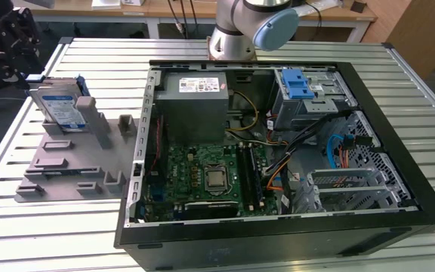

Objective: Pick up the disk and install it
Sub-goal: 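Pick up the disk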

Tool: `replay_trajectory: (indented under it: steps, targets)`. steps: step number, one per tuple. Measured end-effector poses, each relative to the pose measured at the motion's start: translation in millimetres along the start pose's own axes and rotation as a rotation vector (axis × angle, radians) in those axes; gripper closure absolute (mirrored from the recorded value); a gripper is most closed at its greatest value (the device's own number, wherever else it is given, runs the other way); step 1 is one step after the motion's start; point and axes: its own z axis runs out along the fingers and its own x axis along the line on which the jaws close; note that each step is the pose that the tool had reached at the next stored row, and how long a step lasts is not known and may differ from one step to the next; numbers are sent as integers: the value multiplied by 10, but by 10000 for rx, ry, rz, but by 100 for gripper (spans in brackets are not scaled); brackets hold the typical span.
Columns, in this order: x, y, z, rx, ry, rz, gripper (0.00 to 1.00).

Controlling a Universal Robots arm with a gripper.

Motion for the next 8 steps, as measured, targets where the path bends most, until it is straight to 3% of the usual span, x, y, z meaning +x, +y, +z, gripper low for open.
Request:
replay_trajectory:
  steps: [5,8]
  targets:
    - [-5,5,19,-9,-42,-407,41]
    - [-25,32,50,-10,-43,-419,41]
